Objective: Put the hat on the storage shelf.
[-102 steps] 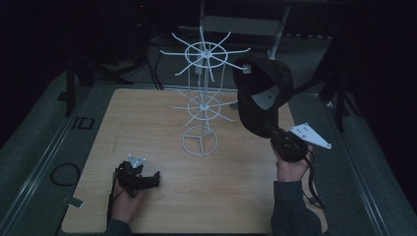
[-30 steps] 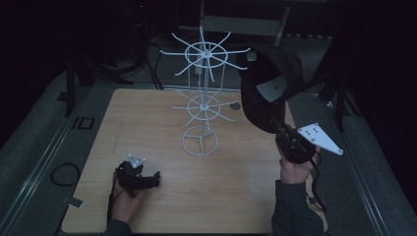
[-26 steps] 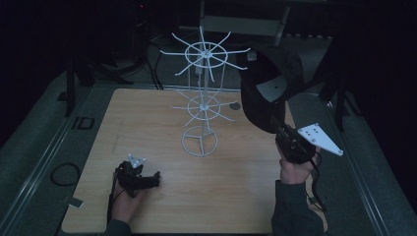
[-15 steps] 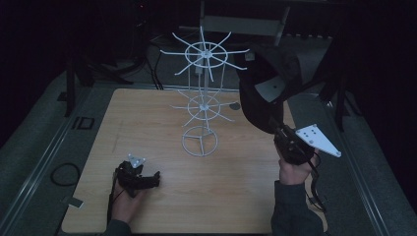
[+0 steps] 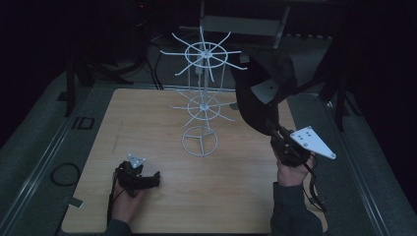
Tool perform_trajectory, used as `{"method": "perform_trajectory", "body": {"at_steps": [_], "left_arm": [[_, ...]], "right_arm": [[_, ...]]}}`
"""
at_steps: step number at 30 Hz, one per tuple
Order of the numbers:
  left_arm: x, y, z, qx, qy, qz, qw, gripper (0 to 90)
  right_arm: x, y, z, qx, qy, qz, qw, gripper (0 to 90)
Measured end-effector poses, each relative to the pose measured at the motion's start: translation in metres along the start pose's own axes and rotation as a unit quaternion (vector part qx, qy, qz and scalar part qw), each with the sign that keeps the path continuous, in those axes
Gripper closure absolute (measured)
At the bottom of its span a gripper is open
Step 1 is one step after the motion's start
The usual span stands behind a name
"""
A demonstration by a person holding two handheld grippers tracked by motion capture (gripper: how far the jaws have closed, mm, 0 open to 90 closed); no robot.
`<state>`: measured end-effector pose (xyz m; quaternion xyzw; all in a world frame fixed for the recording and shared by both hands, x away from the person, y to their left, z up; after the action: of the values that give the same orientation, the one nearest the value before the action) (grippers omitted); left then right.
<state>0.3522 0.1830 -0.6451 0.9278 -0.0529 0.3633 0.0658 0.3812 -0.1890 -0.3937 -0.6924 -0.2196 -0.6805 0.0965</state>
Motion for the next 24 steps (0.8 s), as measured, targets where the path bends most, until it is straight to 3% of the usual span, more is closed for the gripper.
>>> {"method": "perform_trajectory", "body": {"at_steps": [8,15,24], "left_arm": [[0.0,0.0,0.0,0.0,0.0,0.0,1.0,0.2],[0.0,0.0,0.0,0.0,0.001,0.0,1.0,0.2],[0.0,0.0,0.0,0.0,0.0,0.0,1.0,0.2]], "right_arm": [[-0.006,-0.011,0.003,0.014,-0.01,-0.038,0.9991,85.1],[-0.017,-0.023,0.009,0.05,-0.037,-0.071,0.9956,81.0],[-0.021,-0.027,0.012,0.064,-0.05,-0.067,0.9944,59.0]]}}
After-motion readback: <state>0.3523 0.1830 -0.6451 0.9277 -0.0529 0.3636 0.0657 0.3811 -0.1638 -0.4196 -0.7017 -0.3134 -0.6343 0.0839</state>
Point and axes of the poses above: each handheld gripper's, and its own axes: z roughly forward along the jaws, x roughly out of its top, y roughly to its right, the point moved 10 cm from there along z, roughly forward along the jaws, and after that the axes turned 6 degrees about -z, right-handed, at the moved point
